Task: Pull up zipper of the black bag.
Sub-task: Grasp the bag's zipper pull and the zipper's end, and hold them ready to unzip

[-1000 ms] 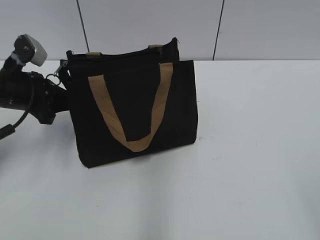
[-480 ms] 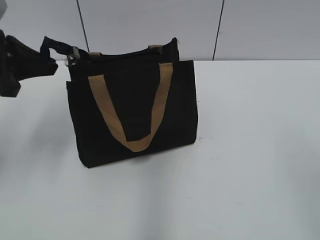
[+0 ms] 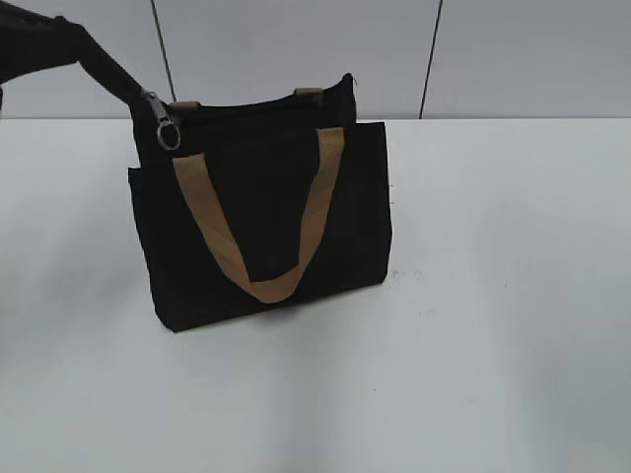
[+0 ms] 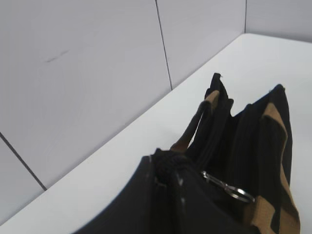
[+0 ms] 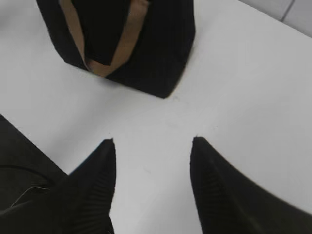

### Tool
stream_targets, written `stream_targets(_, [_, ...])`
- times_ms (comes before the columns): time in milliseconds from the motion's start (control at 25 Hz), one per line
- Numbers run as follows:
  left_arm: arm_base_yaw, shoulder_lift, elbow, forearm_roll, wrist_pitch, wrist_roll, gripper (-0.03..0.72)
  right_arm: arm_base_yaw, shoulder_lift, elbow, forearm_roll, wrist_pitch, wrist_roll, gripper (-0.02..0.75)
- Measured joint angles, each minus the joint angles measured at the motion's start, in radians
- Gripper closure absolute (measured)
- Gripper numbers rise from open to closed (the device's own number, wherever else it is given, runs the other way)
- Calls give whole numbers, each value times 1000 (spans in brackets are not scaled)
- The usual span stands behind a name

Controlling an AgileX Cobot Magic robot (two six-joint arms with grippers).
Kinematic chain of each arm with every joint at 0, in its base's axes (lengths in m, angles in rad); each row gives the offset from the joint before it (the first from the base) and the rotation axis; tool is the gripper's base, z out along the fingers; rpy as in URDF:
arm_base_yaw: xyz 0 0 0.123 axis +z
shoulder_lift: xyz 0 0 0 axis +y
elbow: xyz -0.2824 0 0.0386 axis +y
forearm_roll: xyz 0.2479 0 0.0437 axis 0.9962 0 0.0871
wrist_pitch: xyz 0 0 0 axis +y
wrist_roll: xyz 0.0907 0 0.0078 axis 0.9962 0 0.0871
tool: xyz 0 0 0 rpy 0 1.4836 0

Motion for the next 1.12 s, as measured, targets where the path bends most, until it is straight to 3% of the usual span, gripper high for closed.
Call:
stream_targets(240, [0, -5, 4, -148, 1, 0, 659, 0, 225, -135, 176, -2, -178, 349])
stream_targets(680, [0, -5, 8, -167, 1, 0, 659, 16, 494, -301, 595, -10, -571, 378])
stream_targets(880, [0, -5, 8, -168, 1, 0, 659, 181, 553, -319, 503, -118, -608, 389])
stream_targets(1120, [0, -5, 8, -170, 2, 0, 659, 413, 615, -319, 344, -391, -542, 389])
